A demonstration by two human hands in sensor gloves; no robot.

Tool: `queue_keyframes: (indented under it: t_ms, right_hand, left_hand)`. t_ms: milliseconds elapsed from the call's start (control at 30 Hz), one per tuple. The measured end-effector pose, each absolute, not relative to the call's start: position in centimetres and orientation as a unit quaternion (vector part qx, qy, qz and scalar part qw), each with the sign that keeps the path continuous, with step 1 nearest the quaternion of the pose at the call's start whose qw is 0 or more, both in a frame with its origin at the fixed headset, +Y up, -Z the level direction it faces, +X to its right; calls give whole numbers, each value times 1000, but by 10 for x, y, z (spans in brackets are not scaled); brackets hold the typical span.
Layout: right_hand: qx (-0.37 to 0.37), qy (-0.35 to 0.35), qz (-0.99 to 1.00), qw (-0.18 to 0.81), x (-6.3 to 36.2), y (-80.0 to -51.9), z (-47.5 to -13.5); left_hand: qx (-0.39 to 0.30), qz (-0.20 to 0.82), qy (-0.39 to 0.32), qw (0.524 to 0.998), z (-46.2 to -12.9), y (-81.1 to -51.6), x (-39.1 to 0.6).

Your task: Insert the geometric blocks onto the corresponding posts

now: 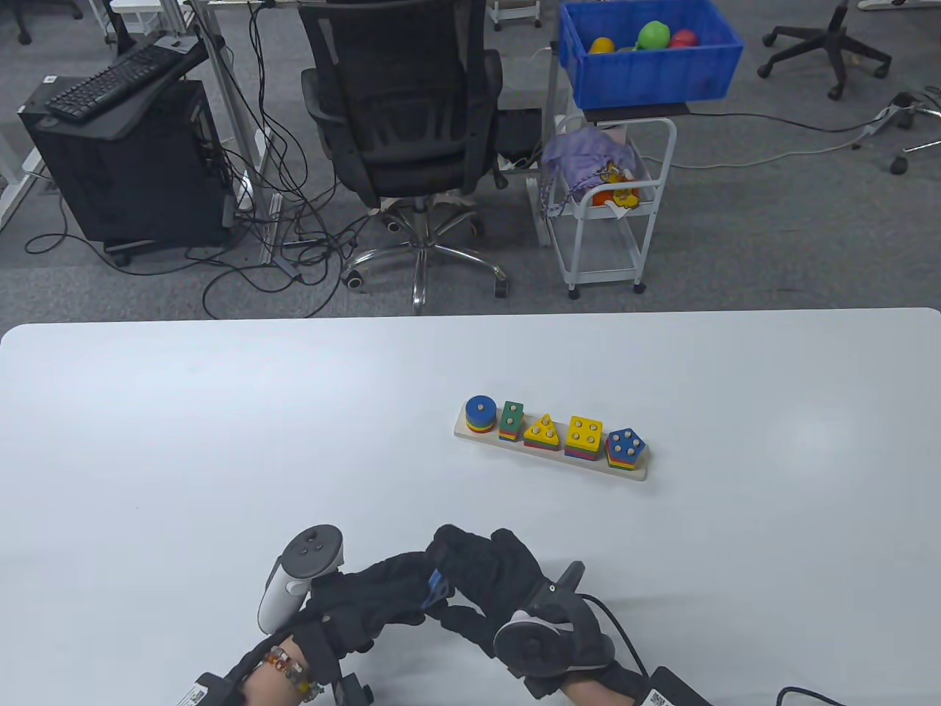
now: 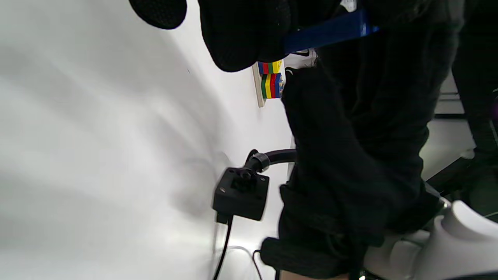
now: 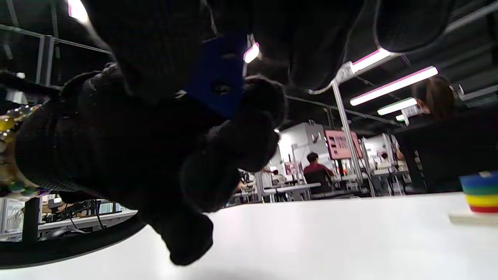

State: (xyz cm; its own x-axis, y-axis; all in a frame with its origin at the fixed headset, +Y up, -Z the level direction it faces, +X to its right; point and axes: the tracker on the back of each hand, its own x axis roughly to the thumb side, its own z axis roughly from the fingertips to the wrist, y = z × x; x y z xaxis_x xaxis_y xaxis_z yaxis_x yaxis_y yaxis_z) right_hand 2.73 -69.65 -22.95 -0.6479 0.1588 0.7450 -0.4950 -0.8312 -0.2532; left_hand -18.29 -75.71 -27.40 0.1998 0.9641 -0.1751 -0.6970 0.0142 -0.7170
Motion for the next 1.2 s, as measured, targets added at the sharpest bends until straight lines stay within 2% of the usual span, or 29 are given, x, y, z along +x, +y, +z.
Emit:
queue_keyframes:
  t_ms: [167, 300, 367, 433, 533, 600, 667, 733, 767, 900, 1067, 1200]
  right_hand:
    - [384, -250, 876, 151, 23, -701, -228]
    - [384, -224, 878, 178, 26, -702, -233]
    - [377, -207, 884, 184, 31, -701, -240]
    - [356, -193, 898, 174, 41, -697, -255]
    - [331, -176, 916, 145, 58, -687, -287]
    - [303, -169, 932, 101, 68, -680, -311]
    - [277, -160, 945, 63, 74, -677, -333]
    - [233, -128, 964, 25, 81, -677, -358]
    - [199, -91, 976, 10, 84, -678, -374]
    - [118, -40, 992, -18, 91, -689, -414]
    - [65, 7, 996, -53, 93, -707, -443]
    - [44, 17, 998, -49, 95, -718, -456]
  left_hand:
    - [-393, 618, -197, 652, -269, -760, -176]
    - [-388, 590, -215, 675, -270, -756, -179]
    - [-358, 563, -213, 714, -271, -749, -185]
    - [-296, 509, -208, 781, -276, -739, -198]
    - [-191, 361, -178, 895, -282, -728, -229]
    - [-135, 252, -151, 946, -284, -724, -246]
    - [-100, 170, -123, 973, -285, -721, -260]
    - [-77, 111, -92, 987, -286, -719, -272]
    - [-68, 88, -80, 991, -287, -718, -278]
    - [-45, 40, -24, 998, -291, -721, -294]
    - [-46, -4, 18, 999, -294, -729, -304]
    - [-73, 6, 23, 997, -298, -736, -309]
